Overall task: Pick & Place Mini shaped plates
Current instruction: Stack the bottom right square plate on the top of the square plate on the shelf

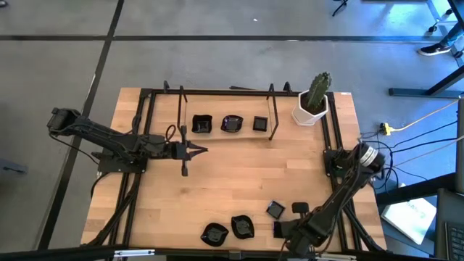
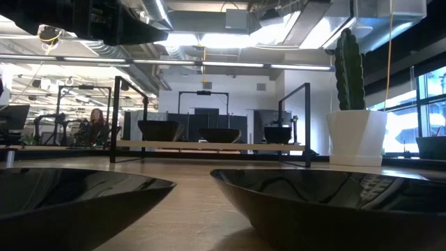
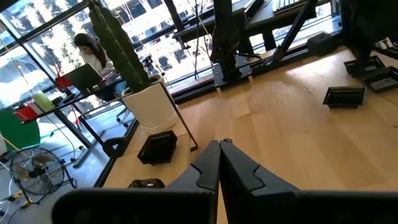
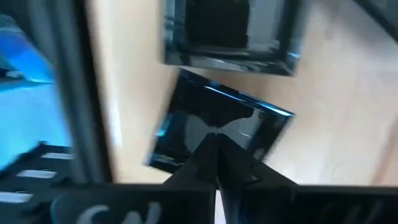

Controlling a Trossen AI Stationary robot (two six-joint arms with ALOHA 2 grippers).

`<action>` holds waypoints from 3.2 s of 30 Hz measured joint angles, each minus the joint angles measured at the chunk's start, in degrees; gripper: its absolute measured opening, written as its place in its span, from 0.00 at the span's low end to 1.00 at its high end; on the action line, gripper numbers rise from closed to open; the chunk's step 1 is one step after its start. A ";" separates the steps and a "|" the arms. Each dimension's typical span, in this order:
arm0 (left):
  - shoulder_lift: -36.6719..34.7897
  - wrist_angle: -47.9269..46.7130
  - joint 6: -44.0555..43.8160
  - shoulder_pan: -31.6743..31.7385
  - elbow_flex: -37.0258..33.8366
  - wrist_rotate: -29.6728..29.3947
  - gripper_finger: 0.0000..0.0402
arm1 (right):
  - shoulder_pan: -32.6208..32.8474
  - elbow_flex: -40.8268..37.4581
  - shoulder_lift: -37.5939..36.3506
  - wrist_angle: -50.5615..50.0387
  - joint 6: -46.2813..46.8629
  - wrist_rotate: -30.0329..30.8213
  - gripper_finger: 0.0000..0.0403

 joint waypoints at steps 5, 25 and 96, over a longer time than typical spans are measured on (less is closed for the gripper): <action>0.00 -0.02 0.00 0.00 0.00 0.00 0.01 | -0.07 0.00 2.65 -4.17 -0.72 -0.03 0.02; 0.00 -0.09 0.00 0.00 0.00 0.00 0.02 | -7.11 -1.05 4.78 -20.76 -6.79 16.23 0.01; 0.00 -1.14 -1.18 0.02 0.00 0.00 0.01 | -7.42 -7.67 -0.95 -14.78 -1.67 12.51 0.02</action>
